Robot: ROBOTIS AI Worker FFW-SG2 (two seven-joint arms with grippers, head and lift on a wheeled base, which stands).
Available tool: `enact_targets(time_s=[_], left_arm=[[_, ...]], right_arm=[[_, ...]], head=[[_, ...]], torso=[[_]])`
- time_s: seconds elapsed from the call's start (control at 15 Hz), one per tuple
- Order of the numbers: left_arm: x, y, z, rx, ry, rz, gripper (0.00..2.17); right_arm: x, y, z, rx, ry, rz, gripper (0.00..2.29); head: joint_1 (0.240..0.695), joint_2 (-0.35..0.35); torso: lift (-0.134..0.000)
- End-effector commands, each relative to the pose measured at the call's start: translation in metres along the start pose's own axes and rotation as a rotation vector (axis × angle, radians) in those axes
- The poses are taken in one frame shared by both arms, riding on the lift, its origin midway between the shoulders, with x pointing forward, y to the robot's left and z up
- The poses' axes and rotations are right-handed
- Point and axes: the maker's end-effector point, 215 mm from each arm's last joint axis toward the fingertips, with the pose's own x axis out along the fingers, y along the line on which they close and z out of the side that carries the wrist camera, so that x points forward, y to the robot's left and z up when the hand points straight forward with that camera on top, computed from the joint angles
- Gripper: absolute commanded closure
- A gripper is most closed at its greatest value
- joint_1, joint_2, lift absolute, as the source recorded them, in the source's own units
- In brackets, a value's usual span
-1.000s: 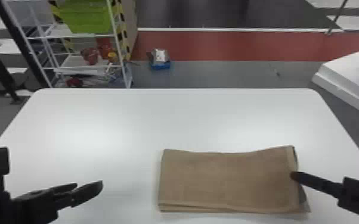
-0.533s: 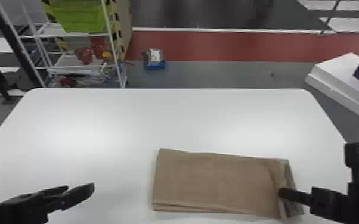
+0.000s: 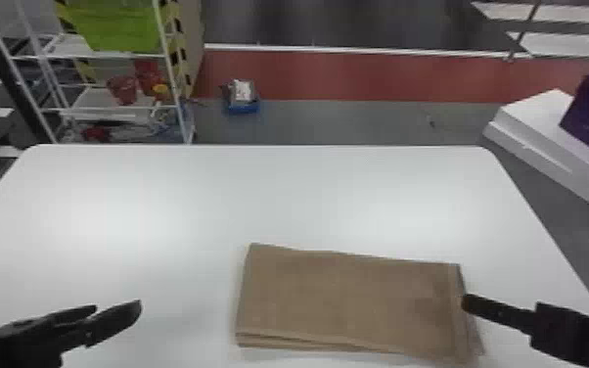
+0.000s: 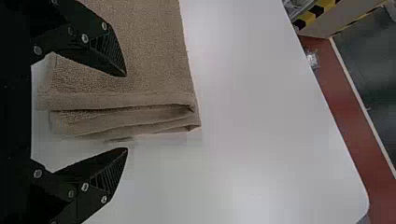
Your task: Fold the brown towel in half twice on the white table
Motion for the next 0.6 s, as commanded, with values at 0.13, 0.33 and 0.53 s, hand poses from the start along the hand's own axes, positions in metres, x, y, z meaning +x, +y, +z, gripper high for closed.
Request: enact_targets(time_s=[0.13, 0.33, 0.53], left_arm=[[0.0, -0.004, 0.0, -0.004, -0.005, -0.018, 0.04], [0.0, -0.009, -0.002, 0.0, -0.005, -0.03, 0.04], [0.005, -0.01, -0.003, 0.003, -0.001, -0.029, 0.04]], right_arm=[[-0.012, -0.01, 0.012, -0.007, -0.031, -0.01, 0.17], [-0.008, -0.022, -0.004, -0.008, 0.003, -0.018, 0.19], [-0.007, -0.044, -0.038, -0.002, 0.068, -0.078, 0.21]], head=[[0.695, -0.082], [0.695, -0.095], [0.695, -0.109]], torso=[[-0.124], [-0.124], [-0.124]])
